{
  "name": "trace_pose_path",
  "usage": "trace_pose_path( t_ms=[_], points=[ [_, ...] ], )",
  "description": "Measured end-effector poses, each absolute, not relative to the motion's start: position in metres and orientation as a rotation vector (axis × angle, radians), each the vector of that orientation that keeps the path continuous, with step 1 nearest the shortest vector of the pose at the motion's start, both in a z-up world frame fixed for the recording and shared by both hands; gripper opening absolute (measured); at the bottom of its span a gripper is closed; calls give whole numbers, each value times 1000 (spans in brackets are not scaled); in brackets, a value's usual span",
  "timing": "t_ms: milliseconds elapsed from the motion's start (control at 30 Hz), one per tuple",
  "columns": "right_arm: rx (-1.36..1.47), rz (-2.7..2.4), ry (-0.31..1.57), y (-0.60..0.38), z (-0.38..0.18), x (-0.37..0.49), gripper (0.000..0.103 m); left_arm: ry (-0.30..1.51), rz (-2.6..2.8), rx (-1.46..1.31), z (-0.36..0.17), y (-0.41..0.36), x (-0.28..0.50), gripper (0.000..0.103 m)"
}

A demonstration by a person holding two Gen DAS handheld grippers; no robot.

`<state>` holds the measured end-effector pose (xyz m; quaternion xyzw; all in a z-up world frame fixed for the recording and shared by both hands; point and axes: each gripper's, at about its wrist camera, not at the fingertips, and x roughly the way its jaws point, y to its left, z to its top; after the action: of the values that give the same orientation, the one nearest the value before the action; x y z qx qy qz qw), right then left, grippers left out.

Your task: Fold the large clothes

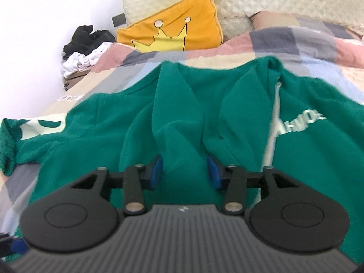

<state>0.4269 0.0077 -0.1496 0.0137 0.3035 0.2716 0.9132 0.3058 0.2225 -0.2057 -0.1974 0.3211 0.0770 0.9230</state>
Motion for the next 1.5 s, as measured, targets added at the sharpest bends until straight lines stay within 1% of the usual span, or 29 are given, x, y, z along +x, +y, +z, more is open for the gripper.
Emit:
trace_pose_path(
  t_ms=[367,633,867,1033,1200,1333,1500],
  points=[
    [91,539,558,-66,-98,333,51,588,119,-286,-179,187,275,55],
    [41,518,492,-99,-84,256,51,544,113,-266,-160,175,244,55],
    [53,483,446,-133,-80,205,51,489,110,-207,-134,147,202,55],
    [76,447,417,-152,-77,190,51,438,99,-193,-117,130,176,55],
    [53,421,379,-161,-72,188,51,445,80,-222,-112,115,160,55],
    [53,390,364,-168,-72,194,51,446,83,-205,-117,103,158,57],
    [139,272,422,-197,-80,222,51,493,91,-204,-130,102,167,58]
  ],
)
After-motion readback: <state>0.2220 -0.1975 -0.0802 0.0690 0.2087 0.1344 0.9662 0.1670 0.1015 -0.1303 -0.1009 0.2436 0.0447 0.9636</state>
